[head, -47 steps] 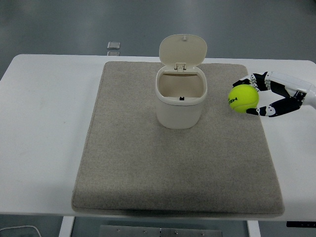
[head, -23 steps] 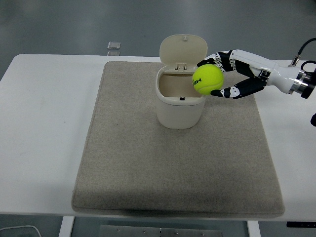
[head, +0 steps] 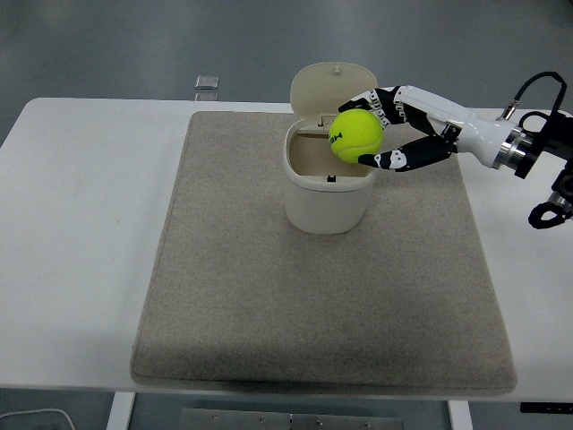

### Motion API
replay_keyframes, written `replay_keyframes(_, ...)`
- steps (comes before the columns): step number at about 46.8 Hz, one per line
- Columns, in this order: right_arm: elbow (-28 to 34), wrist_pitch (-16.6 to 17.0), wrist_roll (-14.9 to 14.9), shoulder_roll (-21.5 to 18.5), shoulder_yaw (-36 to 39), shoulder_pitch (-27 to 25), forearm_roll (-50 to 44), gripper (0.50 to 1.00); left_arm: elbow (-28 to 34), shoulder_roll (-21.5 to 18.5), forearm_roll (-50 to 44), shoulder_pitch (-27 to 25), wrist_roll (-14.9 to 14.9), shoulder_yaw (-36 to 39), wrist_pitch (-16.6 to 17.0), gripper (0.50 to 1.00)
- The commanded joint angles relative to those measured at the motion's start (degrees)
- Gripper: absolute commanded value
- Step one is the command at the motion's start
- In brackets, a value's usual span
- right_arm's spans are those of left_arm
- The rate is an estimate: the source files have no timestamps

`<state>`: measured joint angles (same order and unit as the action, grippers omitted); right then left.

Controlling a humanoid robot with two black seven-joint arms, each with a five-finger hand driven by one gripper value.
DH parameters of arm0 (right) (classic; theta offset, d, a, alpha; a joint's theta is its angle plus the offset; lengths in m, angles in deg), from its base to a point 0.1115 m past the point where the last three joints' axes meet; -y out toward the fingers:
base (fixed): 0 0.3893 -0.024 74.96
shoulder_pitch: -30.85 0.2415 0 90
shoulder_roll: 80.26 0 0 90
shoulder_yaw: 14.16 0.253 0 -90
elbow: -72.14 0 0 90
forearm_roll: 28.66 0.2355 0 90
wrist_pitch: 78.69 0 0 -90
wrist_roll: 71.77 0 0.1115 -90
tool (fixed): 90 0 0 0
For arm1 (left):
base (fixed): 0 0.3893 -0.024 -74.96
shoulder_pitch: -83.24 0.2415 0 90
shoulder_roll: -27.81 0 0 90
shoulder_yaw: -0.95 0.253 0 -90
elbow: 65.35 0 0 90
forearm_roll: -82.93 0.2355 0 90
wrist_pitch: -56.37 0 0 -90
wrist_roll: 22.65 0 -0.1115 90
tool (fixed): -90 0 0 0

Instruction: Pick up the tennis ball and place it in the box.

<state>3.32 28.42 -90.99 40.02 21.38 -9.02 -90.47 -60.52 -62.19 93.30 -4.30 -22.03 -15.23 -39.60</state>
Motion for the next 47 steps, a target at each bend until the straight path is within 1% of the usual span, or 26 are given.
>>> replay_keyframes(1, 0.00, -0.06, 0.33, -1.19, -0.04, -0.11, 0.03, 0.517, 0.00, 0.00, 0.00, 0.00, 0.00, 0.00, 0.00, 0.992)
replay_keyframes(4, 0.00, -0.06, 0.50, -1.45, -0.04, -0.20, 0.03, 0.580, 0.00, 0.00, 0.00, 0.00, 0.00, 0.00, 0.00, 0.992)
replay_keyframes(5, 0.00, -0.06, 0.50, -1.54, -0.04, -0.20, 0.03, 0.592, 0.00, 0.00, 0.00, 0.00, 0.00, 0.00, 0.00, 0.992)
replay_keyframes(9, 0.00, -0.06, 0.50, -1.72, -0.04, -0.29, 0.03, 0.615, 0.00, 0.00, 0.00, 0.00, 0.00, 0.00, 0.00, 0.992)
replay_keyframes(11, 0.09, -0.15, 0.50, -1.81, -0.04, -0.29, 0.03, 0.654, 0.00, 0.00, 0.00, 0.00, 0.00, 0.00, 0.00, 0.992)
replay_keyframes(14, 0.09, -0.15, 0.50, -1.81, -0.04, -0.29, 0.03, 0.690, 0.00, 0.00, 0.00, 0.00, 0.00, 0.00, 0.00, 0.992)
replay_keyframes(16, 0.09, -0.23, 0.50, -1.81, -0.04, -0.29, 0.03, 0.731, 0.00, 0.00, 0.00, 0.00, 0.00, 0.00, 0.00, 0.992)
replay_keyframes(18, 0.09, -0.50, 0.50, -1.81, -0.04, -0.29, 0.03, 0.752, 0.00, 0.00, 0.00, 0.00, 0.00, 0.00, 0.00, 0.992)
replay_keyframes(21, 0.09, -0.50, 0.50, -1.72, -0.21, -0.29, -0.06, 0.758, 0.00, 0.00, 0.00, 0.00, 0.00, 0.00, 0.00, 0.992)
replay_keyframes(24, 0.09, -0.50, 0.50, -1.63, -0.21, -0.38, -0.06, 0.782, 0.00, 0.00, 0.00, 0.00, 0.00, 0.00, 0.00, 0.992)
replay_keyframes(29, 0.09, -0.50, 0.50, -1.37, -0.30, -0.38, -0.06, 0.801, 0.00, 0.00, 0.00, 0.00, 0.00, 0.00, 0.00, 0.992)
replay_keyframes(35, 0.09, -0.41, 0.50, -1.28, -0.39, -0.38, -0.06, 0.860, 0.00, 0.00, 0.00, 0.00, 0.00, 0.00, 0.00, 0.992)
replay_keyframes(47, 0.18, 0.12, 0.50, -0.75, -0.21, -0.73, 0.03, 0.860, 0.00, 0.00, 0.00, 0.00, 0.00, 0.00, -0.09, 0.992)
